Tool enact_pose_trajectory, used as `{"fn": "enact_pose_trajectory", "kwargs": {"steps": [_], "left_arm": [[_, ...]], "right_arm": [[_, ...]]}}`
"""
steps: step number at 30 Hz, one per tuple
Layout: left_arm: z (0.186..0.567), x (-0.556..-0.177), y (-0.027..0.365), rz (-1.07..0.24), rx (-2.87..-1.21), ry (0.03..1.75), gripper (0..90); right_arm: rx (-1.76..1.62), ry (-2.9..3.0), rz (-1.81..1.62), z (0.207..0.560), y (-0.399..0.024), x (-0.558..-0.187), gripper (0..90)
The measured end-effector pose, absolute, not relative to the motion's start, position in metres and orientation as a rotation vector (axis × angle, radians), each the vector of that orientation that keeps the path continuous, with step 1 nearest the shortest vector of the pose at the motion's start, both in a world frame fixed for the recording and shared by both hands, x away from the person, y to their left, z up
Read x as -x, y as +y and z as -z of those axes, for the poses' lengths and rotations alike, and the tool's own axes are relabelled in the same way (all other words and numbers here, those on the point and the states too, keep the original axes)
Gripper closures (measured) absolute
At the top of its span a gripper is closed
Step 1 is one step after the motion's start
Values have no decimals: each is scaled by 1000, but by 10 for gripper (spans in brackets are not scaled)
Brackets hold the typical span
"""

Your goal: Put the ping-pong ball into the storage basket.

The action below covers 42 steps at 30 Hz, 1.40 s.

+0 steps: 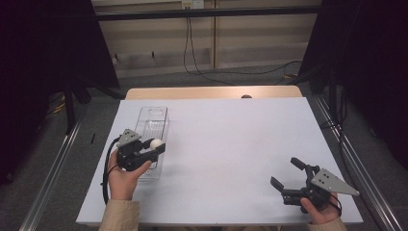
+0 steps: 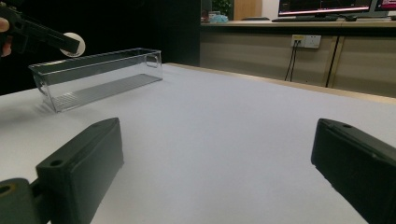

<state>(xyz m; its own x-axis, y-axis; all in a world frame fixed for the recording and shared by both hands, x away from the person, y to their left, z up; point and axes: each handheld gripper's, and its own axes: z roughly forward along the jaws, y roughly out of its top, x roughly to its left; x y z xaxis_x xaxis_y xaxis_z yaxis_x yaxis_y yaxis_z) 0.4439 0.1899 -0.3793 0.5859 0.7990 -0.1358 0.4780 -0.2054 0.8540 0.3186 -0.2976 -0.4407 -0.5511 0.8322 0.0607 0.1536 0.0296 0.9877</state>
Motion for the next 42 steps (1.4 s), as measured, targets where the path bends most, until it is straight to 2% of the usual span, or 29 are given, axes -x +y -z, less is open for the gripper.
{"fn": "enact_pose_trajectory", "kwargs": {"steps": [42], "left_arm": [[384,-447,203,-460,-1847,1084,514]], "right_arm": [[-1006,1751,-1569,441,-298,-319,18]]}}
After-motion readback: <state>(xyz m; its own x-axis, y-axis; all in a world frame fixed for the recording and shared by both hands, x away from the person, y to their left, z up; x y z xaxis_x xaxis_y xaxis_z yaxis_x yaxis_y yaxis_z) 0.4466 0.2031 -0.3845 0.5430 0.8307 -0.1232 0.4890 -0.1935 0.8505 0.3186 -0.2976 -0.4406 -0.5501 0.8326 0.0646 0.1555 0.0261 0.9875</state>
